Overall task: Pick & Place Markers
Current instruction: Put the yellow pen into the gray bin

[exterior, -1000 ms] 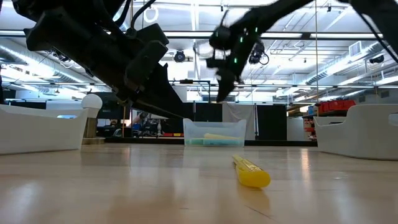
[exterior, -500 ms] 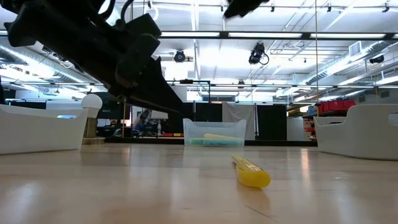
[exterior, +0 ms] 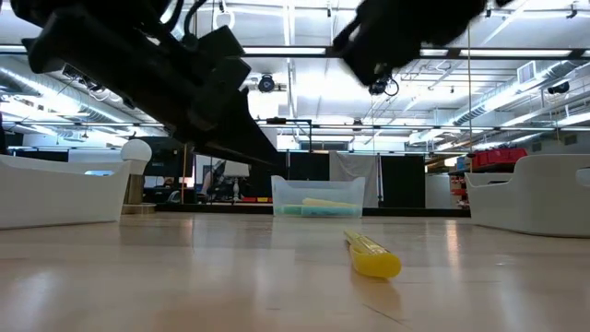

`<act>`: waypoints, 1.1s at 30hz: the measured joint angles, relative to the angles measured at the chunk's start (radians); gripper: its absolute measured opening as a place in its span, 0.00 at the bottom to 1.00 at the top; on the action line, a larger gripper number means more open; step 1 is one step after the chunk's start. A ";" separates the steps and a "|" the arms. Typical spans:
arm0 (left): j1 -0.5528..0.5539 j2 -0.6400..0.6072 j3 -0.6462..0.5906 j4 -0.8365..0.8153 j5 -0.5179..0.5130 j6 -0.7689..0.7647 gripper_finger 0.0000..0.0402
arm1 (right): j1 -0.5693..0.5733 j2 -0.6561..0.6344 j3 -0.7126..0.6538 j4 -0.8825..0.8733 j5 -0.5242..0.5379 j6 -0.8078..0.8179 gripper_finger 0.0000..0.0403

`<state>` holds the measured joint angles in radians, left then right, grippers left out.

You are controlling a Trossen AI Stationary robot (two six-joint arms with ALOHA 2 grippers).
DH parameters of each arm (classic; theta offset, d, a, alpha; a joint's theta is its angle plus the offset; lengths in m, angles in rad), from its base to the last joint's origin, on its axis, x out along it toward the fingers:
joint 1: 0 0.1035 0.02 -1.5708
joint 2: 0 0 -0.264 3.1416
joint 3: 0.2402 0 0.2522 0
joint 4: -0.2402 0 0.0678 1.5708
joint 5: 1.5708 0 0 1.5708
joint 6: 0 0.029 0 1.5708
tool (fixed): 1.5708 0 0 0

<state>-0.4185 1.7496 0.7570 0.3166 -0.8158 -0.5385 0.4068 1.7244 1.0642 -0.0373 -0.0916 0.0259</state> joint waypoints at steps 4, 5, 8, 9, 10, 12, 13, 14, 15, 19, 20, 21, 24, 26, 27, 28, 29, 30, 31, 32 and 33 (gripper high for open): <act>0.024 0.000 0.000 0.012 0.025 0.000 0.55 | -0.023 0.086 0.000 -0.004 -0.104 -0.178 0.23; 0.029 0.000 0.000 0.013 0.034 0.000 0.55 | -0.028 0.101 0.000 -0.002 -0.118 -0.221 0.27; 0.041 0.000 0.000 0.023 0.058 0.000 0.55 | -0.046 0.141 0.001 0.002 -0.118 -0.355 0.39; 0.045 0.000 0.000 0.027 0.061 -0.001 0.55 | -0.051 0.157 0.001 0.001 -0.118 -0.398 0.42; 0.047 0.000 0.000 0.031 0.061 -0.001 0.55 | -0.057 0.172 0.001 0.005 -0.118 -0.436 0.45; 0.048 0.000 0.000 0.035 0.061 -0.001 0.55 | -0.069 0.202 0.001 0.007 -0.118 -0.492 0.49; 0.049 0.000 0.000 0.039 0.061 -0.001 0.55 | -0.074 0.215 0.001 0.007 -0.118 -0.512 0.49; 0.049 0.000 0.000 0.041 0.061 -0.005 0.55 | -0.080 0.226 0.001 0.005 -0.118 -0.530 0.49; 0.049 0.000 0.000 0.041 0.061 -0.011 0.55 | -0.086 0.238 0.001 0.005 -0.118 -0.542 0.49; 0.046 0.000 0.000 0.040 0.061 -0.028 0.55 | -0.112 0.267 0.007 -0.018 -0.151 -0.569 0.38; 0.044 0.000 0.000 0.039 0.061 -0.028 0.55 | -0.118 0.274 0.008 -0.027 -0.158 -0.570 0.34; 0.044 0.000 0.000 0.040 0.061 -0.028 0.55 | -0.123 0.278 0.008 -0.042 -0.165 -0.573 0.29; 0.044 0.000 0.000 0.039 0.061 -0.033 0.55 | -0.132 0.279 0.009 -0.078 -0.154 -0.566 0.14; 0.044 0.000 0.000 0.039 0.061 -0.034 0.55 | -0.130 0.278 0.009 -0.092 -0.128 -0.536 0.06; 0.043 0.000 0.000 0.039 0.061 -0.034 0.55 | -0.126 0.273 0.009 -0.099 -0.113 -0.503 0.04; 0.043 0.000 0.000 0.038 0.061 -0.034 0.55 | -0.120 0.268 0.008 -0.103 -0.089 -0.449 0.04; 0.043 0.000 0.000 0.038 0.061 -0.034 0.55 | -0.113 0.258 0.007 -0.107 -0.059 -0.378 0.04; 0.043 0.000 0.000 0.038 0.062 -0.034 0.55 | -0.102 0.242 0.006 -0.113 -0.023 -0.301 0.05; 0.043 0.000 0.000 0.037 0.061 -0.034 0.55 | -0.089 0.228 0.005 -0.126 0.015 -0.231 0.07; 0.043 0.000 0.000 0.037 0.061 -0.034 0.55 | -0.073 0.206 0.003 -0.154 0.053 -0.169 0.08; 0.042 0.000 0.000 0.036 0.061 -0.034 0.55 | -0.053 0.175 -0.004 -0.198 0.087 -0.120 0.08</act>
<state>-0.3760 1.7493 0.7572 0.3528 -0.7546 -0.5729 0.3534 1.8997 1.0601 -0.2355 -0.0043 -0.0940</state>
